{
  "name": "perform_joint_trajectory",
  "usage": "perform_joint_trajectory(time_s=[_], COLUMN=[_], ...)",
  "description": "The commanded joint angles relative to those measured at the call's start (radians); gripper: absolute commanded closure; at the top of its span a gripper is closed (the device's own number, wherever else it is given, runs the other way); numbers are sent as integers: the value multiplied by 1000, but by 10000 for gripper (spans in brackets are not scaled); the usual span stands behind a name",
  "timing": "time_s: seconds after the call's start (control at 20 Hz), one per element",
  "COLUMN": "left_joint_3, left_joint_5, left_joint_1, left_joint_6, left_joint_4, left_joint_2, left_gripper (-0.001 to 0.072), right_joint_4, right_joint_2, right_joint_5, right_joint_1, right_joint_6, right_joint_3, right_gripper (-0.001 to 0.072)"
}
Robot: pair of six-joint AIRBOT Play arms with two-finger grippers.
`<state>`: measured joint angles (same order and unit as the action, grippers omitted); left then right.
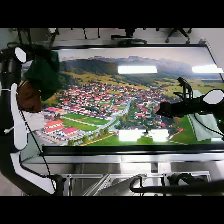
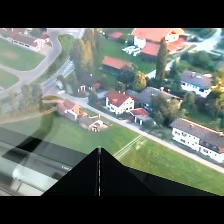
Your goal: Fold the shirts.
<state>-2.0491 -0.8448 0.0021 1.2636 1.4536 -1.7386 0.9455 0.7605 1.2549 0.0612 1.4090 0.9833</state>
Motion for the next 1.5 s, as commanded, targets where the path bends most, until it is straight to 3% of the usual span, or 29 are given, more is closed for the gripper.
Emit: perform_joint_trajectory(time_s=[0.0, 0.1, 0.25, 0.45, 0.5, 0.55, 0.6, 0.65, 0.7, 0.95, 1.1, 1.25, 1.45], left_joint_3=[-4, 69, 254, 455, 490, 507, 506, 490, 459, 299, 446, 730, 1054], left_joint_5=[-337, -427, -408, -362, -351, -354, -369, -393, -422, -628, -663, -597, -342], left_joint_1=[-161, -257, -413, -576, -611, -636, -658, -672, -674, -546, -424, -370, -371], left_joint_6=[-14, 4, 74, 153, 182, 201, 209, 211, 224, 223, 247, 249, 249], left_joint_4=[-170, -226, -224, -225, -226, -227, -227, -226, -224, -143, -146, -148, -148], left_joint_2=[185, 260, 328, 285, 264, 245, 229, 219, 214, 262, 344, 415, 437], left_gripper=[693, 693, 693, 689, 687, 686, 552, 162, -1, -1, -1, -1, -1], right_joint_4=[-20, -19, -19, -19, -19, -19, -19, -19, -20, -64, -64, -55, 140], right_joint_2=[1, 3, 11, 28, 31, 33, 33, 33, 34, 48, 87, 163, 250], right_joint_5=[2, 2, 3, 2, 1, -2, -6, -15, -26, -8, -13, -13, -23], right_joint_1=[-1, 0, 0, 0, 0, 0, 1, 1, 1, -15, -64, -118, -122], right_joint_6=[0, 0, -26, -34, -34, -34, -34, -34, -34, -109, -127, -131, -138], right_joint_3=[0, 0, 0, 0, 0, 0, 1, 2, 3, 2, 1, 2, 2], right_gripper=[692, 691, 691, 682, 619, 395, 275, 275, 274, 273, 273, 273, 273])
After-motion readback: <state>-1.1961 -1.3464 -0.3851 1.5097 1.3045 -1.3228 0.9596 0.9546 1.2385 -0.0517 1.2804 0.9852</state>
